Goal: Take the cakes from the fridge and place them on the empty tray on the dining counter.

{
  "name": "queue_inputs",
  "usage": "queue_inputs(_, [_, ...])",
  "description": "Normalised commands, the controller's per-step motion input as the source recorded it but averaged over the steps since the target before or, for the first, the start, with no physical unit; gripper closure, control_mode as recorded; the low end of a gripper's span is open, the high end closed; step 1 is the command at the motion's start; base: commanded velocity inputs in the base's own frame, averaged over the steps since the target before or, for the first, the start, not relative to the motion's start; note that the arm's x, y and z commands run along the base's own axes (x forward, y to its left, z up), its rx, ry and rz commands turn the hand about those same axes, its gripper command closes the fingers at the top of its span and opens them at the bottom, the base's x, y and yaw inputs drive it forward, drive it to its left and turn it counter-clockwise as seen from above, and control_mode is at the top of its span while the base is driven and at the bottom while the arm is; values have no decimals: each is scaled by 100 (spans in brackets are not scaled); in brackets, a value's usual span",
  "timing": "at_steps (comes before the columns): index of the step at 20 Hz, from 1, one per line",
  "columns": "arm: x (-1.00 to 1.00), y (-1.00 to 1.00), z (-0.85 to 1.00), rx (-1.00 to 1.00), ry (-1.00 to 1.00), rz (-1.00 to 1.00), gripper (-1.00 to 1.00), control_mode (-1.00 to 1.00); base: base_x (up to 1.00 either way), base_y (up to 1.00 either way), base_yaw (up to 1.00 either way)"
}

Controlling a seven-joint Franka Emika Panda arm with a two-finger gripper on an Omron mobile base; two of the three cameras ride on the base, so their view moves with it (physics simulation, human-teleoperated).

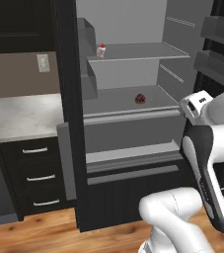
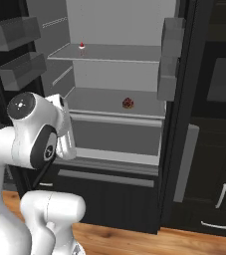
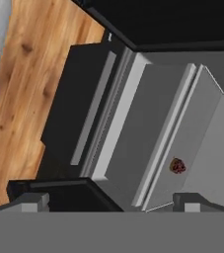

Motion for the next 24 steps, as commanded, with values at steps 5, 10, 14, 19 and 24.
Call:
queue_inputs(5, [-66, 4, 0, -1, -21, 0, -100, -100, 0, 0, 0])
queue_inputs(10, [-26, 2, 0, 0, -9, 1, -100, -100, 0, 0, 0])
queue_inputs(14, [4, 0, 0, 0, 0, 0, -100, 100, 16, 0, 0])
queue_inputs(19, [0, 0, 0, 0, 0, 0, -100, 100, 48, 0, 0])
queue_inputs(24, [0, 0, 0, 0, 0, 0, -100, 100, 72, 0, 0])
